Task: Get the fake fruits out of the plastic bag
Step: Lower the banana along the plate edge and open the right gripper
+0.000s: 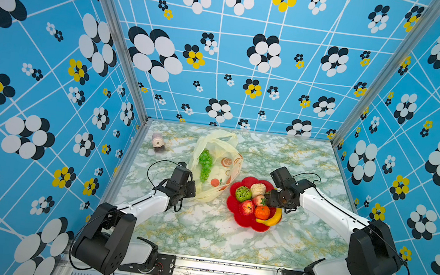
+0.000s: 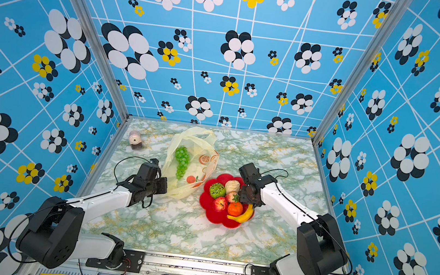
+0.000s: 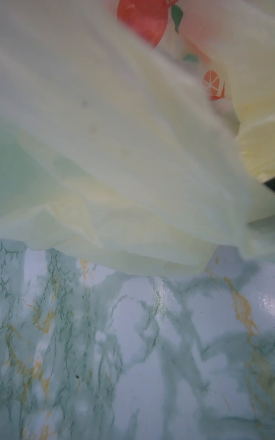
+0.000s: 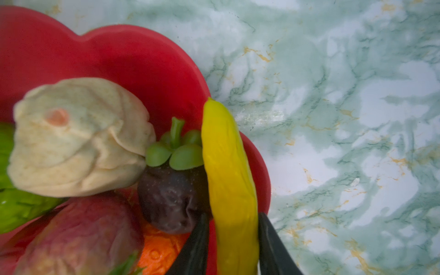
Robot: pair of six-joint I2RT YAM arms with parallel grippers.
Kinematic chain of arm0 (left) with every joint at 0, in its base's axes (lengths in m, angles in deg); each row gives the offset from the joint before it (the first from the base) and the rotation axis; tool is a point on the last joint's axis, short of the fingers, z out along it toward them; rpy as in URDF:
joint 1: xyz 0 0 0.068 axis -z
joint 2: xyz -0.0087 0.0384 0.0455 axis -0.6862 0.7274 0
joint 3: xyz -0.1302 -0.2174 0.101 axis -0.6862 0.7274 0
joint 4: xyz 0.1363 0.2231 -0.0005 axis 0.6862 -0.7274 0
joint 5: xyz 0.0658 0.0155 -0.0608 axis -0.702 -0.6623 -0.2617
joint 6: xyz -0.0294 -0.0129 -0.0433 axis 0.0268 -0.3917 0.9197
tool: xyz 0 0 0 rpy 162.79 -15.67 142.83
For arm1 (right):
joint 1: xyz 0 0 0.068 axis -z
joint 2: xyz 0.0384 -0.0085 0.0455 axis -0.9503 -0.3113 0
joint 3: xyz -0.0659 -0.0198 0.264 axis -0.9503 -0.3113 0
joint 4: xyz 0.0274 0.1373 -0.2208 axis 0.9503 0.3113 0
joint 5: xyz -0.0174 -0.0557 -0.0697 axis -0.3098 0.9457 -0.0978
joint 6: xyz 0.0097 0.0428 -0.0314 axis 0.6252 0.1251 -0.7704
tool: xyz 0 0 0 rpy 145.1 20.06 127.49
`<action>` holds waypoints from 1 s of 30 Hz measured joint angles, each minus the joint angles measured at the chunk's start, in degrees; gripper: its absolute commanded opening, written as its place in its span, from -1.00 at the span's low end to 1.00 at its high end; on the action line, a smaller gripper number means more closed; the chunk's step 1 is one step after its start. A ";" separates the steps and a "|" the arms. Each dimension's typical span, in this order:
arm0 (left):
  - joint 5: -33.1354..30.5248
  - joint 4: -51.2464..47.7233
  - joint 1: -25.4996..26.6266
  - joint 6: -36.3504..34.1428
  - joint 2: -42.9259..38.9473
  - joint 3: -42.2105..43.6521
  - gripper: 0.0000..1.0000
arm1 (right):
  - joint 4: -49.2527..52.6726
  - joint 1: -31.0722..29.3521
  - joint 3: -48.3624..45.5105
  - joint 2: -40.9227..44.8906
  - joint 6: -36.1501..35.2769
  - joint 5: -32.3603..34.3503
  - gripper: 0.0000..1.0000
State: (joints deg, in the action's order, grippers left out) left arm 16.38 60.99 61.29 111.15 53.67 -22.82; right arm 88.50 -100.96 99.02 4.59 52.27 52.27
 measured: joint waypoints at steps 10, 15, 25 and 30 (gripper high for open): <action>0.09 0.15 0.00 0.00 0.00 0.00 -1.00 | -0.09 0.00 0.00 0.00 4.33 -0.66 -0.47; 0.46 0.22 0.00 0.00 -0.02 0.00 -1.00 | -0.09 0.02 0.00 -0.11 5.60 -0.66 -0.39; 0.61 0.22 0.00 -0.02 -1.95 0.33 -1.00 | 1.77 0.04 0.00 1.99 6.05 0.17 0.00; 0.59 0.24 0.00 0.00 -2.75 0.33 -1.00 | 4.59 -0.02 1.86 6.62 5.97 0.90 0.04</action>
State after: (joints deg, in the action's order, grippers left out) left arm 16.97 61.23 61.29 111.15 50.92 -22.50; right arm 93.09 -100.99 100.88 11.21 58.24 53.16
